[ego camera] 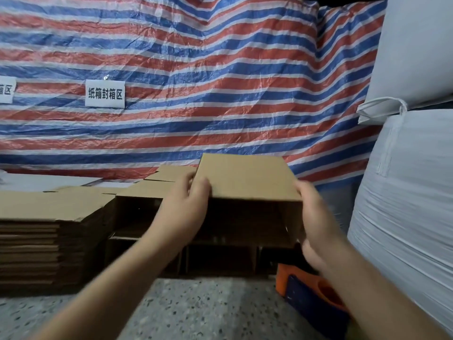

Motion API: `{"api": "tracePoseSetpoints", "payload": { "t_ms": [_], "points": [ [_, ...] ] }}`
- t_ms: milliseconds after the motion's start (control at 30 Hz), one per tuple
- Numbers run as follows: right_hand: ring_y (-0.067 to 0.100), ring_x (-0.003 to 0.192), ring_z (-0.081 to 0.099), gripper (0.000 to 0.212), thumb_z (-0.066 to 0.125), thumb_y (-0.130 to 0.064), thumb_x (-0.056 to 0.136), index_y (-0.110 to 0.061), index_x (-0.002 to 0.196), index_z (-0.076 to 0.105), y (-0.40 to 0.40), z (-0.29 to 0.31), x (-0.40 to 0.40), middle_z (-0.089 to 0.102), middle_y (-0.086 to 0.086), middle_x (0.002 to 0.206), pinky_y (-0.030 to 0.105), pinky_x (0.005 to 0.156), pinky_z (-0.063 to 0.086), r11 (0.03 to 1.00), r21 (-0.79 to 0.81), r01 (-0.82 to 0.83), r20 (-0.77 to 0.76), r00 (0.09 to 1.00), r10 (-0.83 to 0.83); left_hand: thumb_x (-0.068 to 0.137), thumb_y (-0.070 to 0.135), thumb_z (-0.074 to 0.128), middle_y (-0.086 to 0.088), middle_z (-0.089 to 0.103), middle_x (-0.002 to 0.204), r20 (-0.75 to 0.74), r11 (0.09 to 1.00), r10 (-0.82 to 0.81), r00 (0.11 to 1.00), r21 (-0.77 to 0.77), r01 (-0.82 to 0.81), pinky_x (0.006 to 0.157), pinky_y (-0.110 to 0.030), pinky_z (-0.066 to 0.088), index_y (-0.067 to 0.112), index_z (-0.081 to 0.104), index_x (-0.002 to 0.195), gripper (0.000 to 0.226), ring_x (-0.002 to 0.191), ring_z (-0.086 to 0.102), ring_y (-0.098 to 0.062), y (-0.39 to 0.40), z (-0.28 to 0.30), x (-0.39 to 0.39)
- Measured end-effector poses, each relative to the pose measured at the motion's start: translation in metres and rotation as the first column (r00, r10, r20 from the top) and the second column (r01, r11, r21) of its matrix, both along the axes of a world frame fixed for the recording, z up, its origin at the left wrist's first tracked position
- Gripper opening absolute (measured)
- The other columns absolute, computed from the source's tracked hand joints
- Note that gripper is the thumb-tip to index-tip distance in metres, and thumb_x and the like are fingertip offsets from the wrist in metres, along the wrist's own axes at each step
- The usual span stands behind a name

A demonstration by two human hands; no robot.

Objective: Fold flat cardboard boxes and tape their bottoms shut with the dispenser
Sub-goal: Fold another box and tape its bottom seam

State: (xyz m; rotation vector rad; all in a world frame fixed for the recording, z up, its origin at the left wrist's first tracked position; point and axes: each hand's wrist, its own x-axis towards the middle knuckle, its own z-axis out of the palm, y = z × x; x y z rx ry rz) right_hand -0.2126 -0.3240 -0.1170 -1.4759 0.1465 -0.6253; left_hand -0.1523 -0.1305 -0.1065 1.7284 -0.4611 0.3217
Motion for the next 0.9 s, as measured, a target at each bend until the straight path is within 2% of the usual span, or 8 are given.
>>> {"api": "tracePoseSetpoints", "payload": {
  "t_ms": [67,100,167,233,433,733,833,900],
  "points": [
    [0.015,0.078,0.074,0.033,0.047,-0.052,0.098,-0.030,0.103,0.070,-0.017,0.029,0.044,0.077,-0.002,0.085,0.026,0.052,0.057,1.000,0.001,0.015,-0.024,1.000,-0.015,0.102,0.040,0.039,0.006,0.059,0.093,0.011,0.989,0.025,1.000,0.143,-0.026,0.064,-0.024,0.039,0.027,0.056,0.090,0.025,0.083,0.054,-0.009,-0.022,0.033,0.047],
    [0.017,0.083,0.073,0.032,0.047,-0.052,0.099,-0.030,0.102,0.069,-0.025,0.037,0.068,0.077,0.000,0.088,0.028,0.056,0.058,1.000,0.002,0.029,-0.036,0.999,-0.029,0.102,0.040,0.038,0.003,0.060,0.096,0.000,0.977,0.020,1.000,0.214,-0.020,0.062,-0.023,0.036,0.027,0.058,0.093,0.026,0.083,0.054,-0.008,-0.032,0.045,0.073],
    [0.022,0.096,0.068,0.033,0.046,-0.054,0.098,-0.029,0.107,0.066,-0.039,0.042,0.112,0.073,0.005,0.102,0.035,0.072,0.058,1.000,-0.003,0.030,-0.063,0.998,-0.030,0.102,0.039,0.039,-0.004,0.061,0.116,-0.005,0.955,0.008,1.000,0.298,-0.006,0.073,-0.026,0.042,0.019,0.057,0.122,0.034,0.099,0.057,-0.013,-0.047,0.059,0.121],
    [0.024,0.099,0.065,0.037,0.044,-0.056,0.098,-0.027,0.109,0.063,-0.052,0.042,0.153,0.069,0.007,0.108,0.036,0.077,0.056,1.000,0.003,0.028,-0.090,0.996,-0.028,0.103,0.035,0.039,-0.007,0.049,0.140,-0.015,0.935,0.006,1.000,0.355,-0.001,0.097,-0.036,0.042,0.020,0.039,0.146,0.045,0.125,0.049,-0.022,-0.060,0.065,0.163],
    [0.028,0.108,0.063,0.048,0.038,-0.056,0.098,-0.022,0.120,0.063,-0.090,0.033,0.260,0.067,0.009,0.117,0.048,0.102,0.051,0.999,0.041,0.009,-0.165,0.986,-0.003,0.105,0.035,0.036,-0.006,0.044,0.144,-0.095,0.768,-0.028,0.995,0.635,0.082,0.106,-0.039,0.031,0.020,0.041,0.144,0.043,0.131,0.042,-0.024,-0.095,0.065,0.258],
    [0.029,0.113,0.065,0.044,0.037,-0.045,0.101,-0.014,0.114,0.065,-0.114,-0.018,0.348,0.068,0.008,0.118,0.044,0.102,0.052,0.999,0.036,-0.038,-0.249,0.967,0.046,0.104,0.045,0.033,-0.008,0.030,0.158,-0.189,0.537,0.079,0.979,0.835,0.118,0.119,-0.046,0.024,0.020,0.028,0.153,0.055,0.144,0.029,-0.029,-0.119,0.037,0.341],
    [0.020,0.098,0.067,0.040,0.037,-0.044,0.102,-0.019,0.095,0.067,-0.113,-0.035,0.357,0.070,0.001,0.105,0.030,0.076,0.052,0.997,0.014,-0.080,-0.318,0.945,0.080,0.105,0.046,0.025,-0.010,0.027,0.159,-0.134,0.349,0.121,0.984,0.933,0.084,0.119,-0.046,0.022,0.015,0.029,0.153,0.057,0.145,0.028,-0.029,-0.116,0.027,0.350],
    [0.016,0.099,0.068,0.047,0.039,-0.055,0.102,-0.021,0.102,0.071,-0.109,-0.038,0.355,0.073,-0.001,0.108,0.027,0.071,0.049,0.993,-0.023,-0.116,-0.357,0.928,0.101,0.107,0.043,0.018,-0.010,0.025,0.160,-0.128,0.275,0.098,0.987,0.957,0.096,0.118,-0.045,0.022,0.014,0.028,0.153,0.055,0.146,0.026,-0.029,-0.115,0.022,0.350]
  ]
}}
